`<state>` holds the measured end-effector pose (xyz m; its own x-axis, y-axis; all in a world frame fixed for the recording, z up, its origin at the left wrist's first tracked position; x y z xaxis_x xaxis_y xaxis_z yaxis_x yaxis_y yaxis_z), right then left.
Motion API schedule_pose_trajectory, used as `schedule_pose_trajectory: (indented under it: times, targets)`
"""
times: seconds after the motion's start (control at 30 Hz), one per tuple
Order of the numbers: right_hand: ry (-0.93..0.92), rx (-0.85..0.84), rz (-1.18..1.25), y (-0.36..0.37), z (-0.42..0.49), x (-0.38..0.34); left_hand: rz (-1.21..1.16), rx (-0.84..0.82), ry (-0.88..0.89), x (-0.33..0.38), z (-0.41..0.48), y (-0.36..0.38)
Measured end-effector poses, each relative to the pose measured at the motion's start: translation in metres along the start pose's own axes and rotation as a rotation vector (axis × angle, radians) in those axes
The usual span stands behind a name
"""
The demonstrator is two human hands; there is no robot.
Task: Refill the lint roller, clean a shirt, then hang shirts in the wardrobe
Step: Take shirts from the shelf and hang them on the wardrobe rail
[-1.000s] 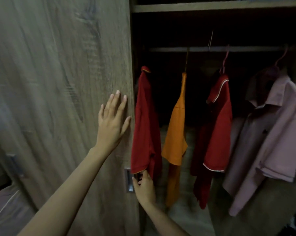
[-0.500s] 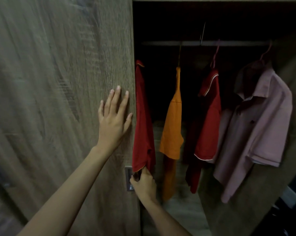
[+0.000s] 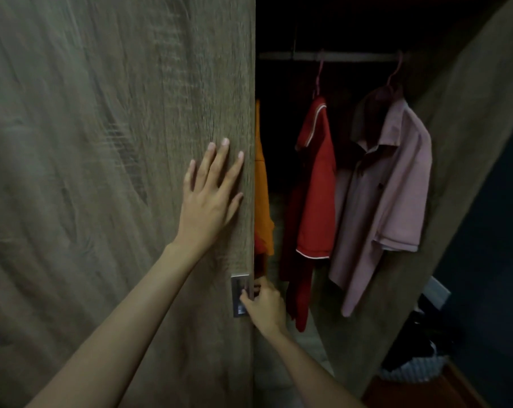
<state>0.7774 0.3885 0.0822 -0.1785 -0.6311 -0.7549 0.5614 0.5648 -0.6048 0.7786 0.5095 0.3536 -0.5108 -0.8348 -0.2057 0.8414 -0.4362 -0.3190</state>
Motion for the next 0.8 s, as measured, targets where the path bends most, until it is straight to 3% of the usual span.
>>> schedule_pose_trajectory:
  times: [0.8]
  targets:
    - [0.159, 0.267, -0.04, -0.188, 0.076, 0.175, -0.053, -0.103, 0.222, 0.179, 0.007, 0.074]
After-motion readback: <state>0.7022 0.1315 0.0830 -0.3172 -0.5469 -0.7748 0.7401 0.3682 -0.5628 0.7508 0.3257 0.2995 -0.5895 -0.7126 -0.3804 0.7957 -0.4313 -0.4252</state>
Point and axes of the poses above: each hand's wrist, its own z-axis towards the middle knuckle, its own y-axis out of the palm, x = y × z, the point moved 10 cm from there along z, towards the middle knuckle, and after that the axes turned 10 degrees about x, right-handed, at the moved point
